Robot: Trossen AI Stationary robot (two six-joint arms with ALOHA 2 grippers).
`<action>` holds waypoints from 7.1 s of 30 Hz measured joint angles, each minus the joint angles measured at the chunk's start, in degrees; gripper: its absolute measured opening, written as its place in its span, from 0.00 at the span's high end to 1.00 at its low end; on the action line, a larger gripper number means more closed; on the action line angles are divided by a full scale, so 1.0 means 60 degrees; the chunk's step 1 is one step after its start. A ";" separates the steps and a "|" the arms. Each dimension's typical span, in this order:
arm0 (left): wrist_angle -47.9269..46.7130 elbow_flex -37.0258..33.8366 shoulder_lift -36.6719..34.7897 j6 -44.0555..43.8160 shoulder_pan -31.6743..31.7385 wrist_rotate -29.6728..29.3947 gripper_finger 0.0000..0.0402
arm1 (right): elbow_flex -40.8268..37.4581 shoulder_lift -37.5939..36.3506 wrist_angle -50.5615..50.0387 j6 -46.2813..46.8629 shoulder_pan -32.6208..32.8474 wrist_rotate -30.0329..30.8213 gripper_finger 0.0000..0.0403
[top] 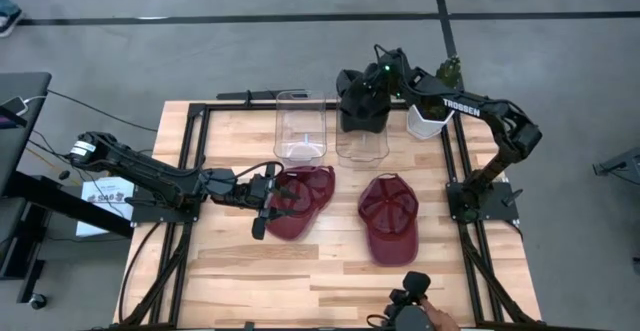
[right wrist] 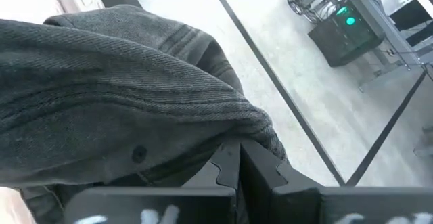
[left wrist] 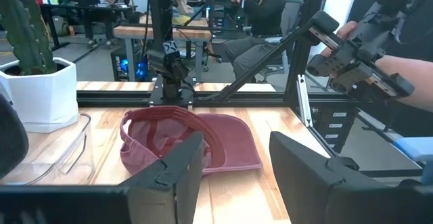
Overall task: Pick & Place hat
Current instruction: Put the black cap into the right transparent bin, then put the red cap into the left transparent bin
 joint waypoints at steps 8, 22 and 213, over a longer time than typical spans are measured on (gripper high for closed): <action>-0.0004 0.0000 0.0000 0.0004 0.0000 0.0000 0.58 | 0.0000 -0.0004 -0.0347 -0.0002 0.0035 -0.0002 1.00; -0.0077 0.0000 0.0000 0.0004 0.0000 0.0000 0.58 | 0.0004 -0.1060 -0.1331 -0.0218 0.0428 0.0018 1.00; 0.1357 0.3160 0.4375 0.4216 0.1108 -1.0321 0.61 | -0.5679 -0.3628 0.3848 0.7970 1.0173 0.2556 0.99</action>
